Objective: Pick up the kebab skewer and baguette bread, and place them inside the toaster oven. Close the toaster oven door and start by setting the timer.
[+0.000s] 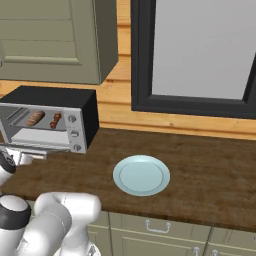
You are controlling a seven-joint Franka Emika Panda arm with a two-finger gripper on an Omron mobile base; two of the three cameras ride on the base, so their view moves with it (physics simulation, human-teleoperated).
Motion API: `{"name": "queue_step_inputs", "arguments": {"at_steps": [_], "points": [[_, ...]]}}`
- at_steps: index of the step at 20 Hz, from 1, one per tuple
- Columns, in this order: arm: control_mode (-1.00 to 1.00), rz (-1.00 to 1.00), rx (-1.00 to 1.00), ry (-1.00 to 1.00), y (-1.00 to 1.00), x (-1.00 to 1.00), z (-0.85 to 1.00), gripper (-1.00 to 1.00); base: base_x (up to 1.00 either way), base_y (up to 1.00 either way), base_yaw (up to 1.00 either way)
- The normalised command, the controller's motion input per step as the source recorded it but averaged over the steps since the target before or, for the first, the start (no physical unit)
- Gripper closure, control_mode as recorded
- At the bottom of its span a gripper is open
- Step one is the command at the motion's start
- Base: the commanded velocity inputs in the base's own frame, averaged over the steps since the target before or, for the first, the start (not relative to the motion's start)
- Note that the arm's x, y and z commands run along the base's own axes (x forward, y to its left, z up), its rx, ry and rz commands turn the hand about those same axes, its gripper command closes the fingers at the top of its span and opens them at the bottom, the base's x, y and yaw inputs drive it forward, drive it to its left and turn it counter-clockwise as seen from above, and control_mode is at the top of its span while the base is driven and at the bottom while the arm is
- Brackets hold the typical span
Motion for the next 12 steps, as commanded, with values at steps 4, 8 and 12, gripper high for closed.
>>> {"name": "queue_step_inputs", "arguments": {"at_steps": [4,8,12], "points": [[-1.0,0.0,0.0,0.0,-0.29,0.88,0.61,-1.0,0.0,0.0,0.0],[-1.0,0.0,0.0,0.0,-0.26,0.65,0.45,-1.0,0.0,0.0,0.0],[-1.0,0.0,0.0,0.0,-0.24,0.63,0.19,-1.0,0.0,0.0,0.0]]}}
